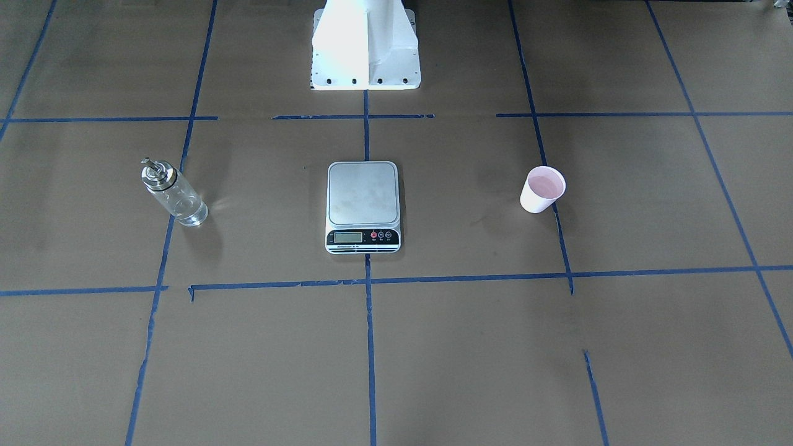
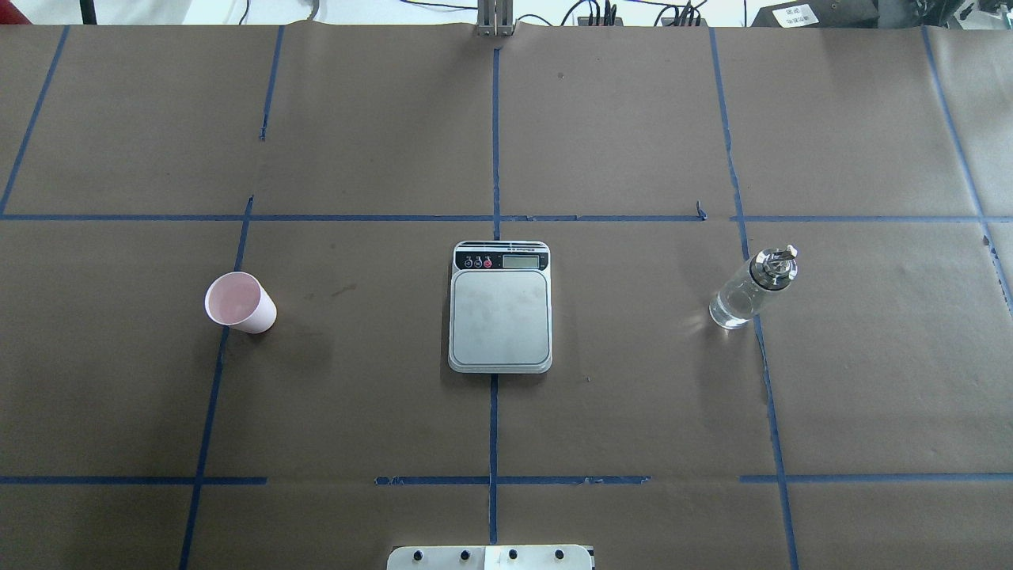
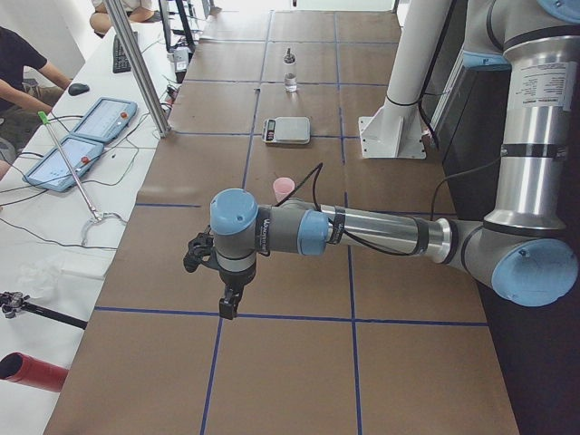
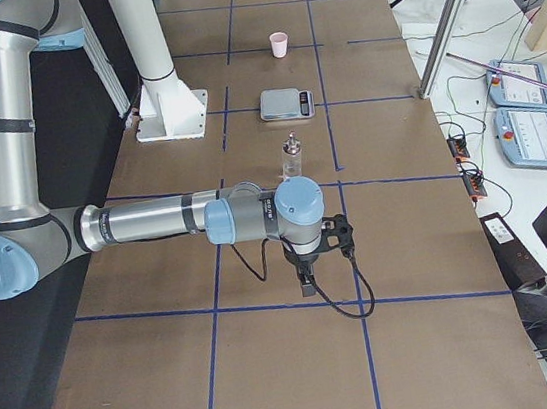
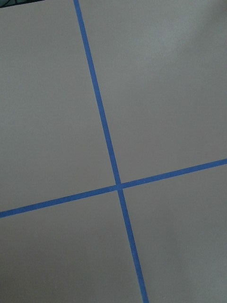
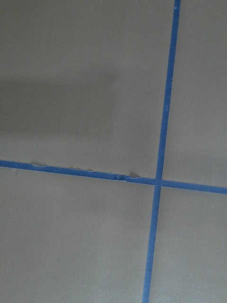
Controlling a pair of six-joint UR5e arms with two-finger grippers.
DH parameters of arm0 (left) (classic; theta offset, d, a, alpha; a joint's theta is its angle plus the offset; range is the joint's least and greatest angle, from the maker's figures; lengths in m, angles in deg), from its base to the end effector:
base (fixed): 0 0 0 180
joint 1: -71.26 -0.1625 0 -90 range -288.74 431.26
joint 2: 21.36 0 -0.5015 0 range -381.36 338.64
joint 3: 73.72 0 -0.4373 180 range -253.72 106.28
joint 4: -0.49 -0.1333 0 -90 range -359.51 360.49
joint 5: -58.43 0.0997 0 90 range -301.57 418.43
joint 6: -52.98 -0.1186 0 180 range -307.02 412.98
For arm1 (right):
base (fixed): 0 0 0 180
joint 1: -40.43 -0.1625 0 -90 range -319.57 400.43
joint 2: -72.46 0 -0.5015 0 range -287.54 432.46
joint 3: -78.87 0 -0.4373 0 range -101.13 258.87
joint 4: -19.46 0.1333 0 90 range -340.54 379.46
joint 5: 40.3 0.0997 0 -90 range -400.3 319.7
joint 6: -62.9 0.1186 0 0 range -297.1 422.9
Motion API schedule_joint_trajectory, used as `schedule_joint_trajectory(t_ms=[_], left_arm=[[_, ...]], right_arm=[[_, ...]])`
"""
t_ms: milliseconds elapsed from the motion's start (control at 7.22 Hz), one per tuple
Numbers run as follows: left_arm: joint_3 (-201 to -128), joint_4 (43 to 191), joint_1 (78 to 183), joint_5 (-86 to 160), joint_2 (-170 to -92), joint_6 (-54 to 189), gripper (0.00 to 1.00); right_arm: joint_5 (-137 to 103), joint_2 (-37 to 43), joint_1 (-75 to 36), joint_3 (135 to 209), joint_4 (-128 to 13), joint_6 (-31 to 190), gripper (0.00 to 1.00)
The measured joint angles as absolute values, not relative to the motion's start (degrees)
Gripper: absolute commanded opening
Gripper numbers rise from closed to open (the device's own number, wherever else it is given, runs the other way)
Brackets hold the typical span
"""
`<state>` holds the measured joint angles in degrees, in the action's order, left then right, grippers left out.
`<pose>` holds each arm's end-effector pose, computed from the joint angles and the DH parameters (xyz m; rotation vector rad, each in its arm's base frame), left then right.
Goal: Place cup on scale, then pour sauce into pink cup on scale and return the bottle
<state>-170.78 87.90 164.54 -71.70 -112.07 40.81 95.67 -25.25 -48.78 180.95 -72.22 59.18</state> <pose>-0.0881 -0.5428 0.6861 0.1802 0.6829 0.1803 0.0415 -0.4728 0.7038 0.0649 -0.8011 -0.0933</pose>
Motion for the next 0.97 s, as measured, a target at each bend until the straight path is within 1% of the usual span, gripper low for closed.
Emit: schedule_joint_trajectory(t_ms=[277, 415, 692, 969], left_arm=[[-171.8, 87.7, 164.7, -71.6, -112.6, 40.9, 1.00], [-173.5, 88.5, 164.9, -72.0, -112.5, 40.9, 1.00], [-176.8, 91.5, 165.2, -79.7, -110.4, 41.2, 1.00], [-176.5, 97.3, 164.9, -87.0, -108.7, 47.9, 1.00]], right_arm=[[95.7, -25.2, -48.8, 180.9, -72.3, 59.1, 1.00], [95.7, -25.2, -48.8, 180.9, -72.3, 59.0, 1.00], [96.5, -25.2, -48.8, 180.9, -72.3, 59.1, 1.00], [97.5, -24.8, -48.7, 180.7, -72.2, 59.2, 1.00]])
